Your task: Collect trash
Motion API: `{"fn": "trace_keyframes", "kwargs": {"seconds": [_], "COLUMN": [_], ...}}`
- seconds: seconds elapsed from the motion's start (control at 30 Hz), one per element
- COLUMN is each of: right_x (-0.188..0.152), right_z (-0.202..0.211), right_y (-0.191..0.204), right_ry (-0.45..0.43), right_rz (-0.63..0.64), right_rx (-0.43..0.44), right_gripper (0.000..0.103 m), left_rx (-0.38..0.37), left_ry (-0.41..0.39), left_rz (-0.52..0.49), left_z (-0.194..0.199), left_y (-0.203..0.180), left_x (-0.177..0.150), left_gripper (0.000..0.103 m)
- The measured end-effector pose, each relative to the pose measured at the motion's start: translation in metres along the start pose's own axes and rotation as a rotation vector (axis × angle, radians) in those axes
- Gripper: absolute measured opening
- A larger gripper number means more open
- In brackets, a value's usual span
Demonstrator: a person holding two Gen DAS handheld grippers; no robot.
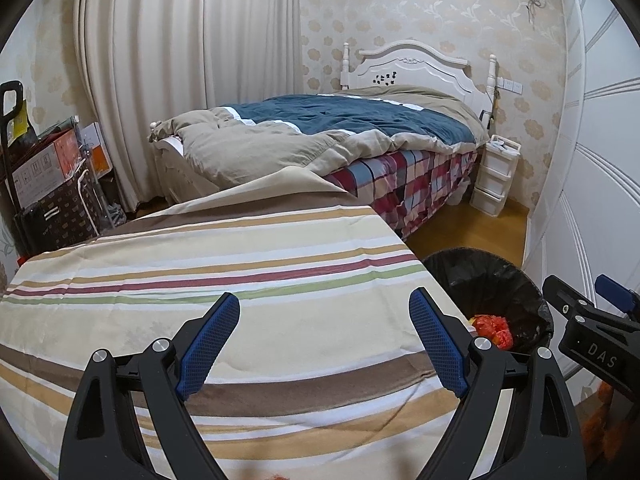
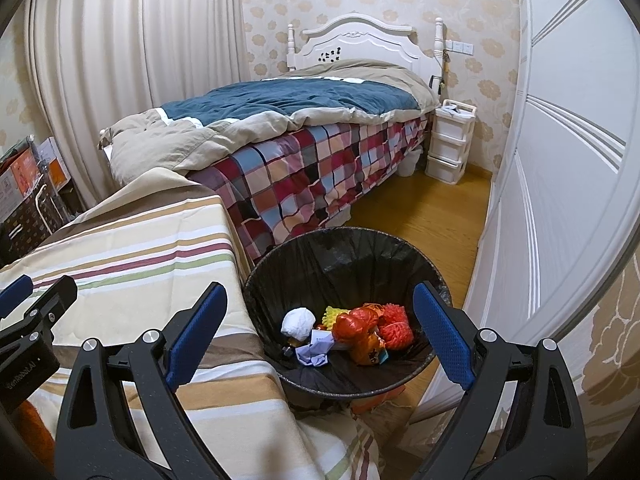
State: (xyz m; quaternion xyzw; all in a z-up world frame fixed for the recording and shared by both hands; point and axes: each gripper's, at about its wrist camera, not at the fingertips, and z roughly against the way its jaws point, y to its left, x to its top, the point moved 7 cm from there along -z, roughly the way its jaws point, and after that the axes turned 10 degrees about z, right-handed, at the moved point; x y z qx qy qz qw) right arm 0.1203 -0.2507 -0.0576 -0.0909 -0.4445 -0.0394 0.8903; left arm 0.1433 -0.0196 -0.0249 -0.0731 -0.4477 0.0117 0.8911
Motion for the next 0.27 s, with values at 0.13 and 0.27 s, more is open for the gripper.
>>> {"fn": "trace_keyframes", "kwargs": {"seconds": [0.13,0.27], "right_x": [-0.002,-0.006], "right_z": [-0.001,-0.008], "right_y": [0.008,0.018], "right_ry": [0.004,0.01], "right_rz": [0.009,0.023], "right_rx": [0.009,0.024], "right_gripper": [0.092,0.092], "left_rx": [0.019,0.042], "left_ry": [0.0,0.006], "left_rz": [0.008,0.022], "left_z": [-0.002,-0.005], "left_y": [0.006,0.02], "left_x": [0.0,-0.002], "left_gripper": [0.086,0.086]}}
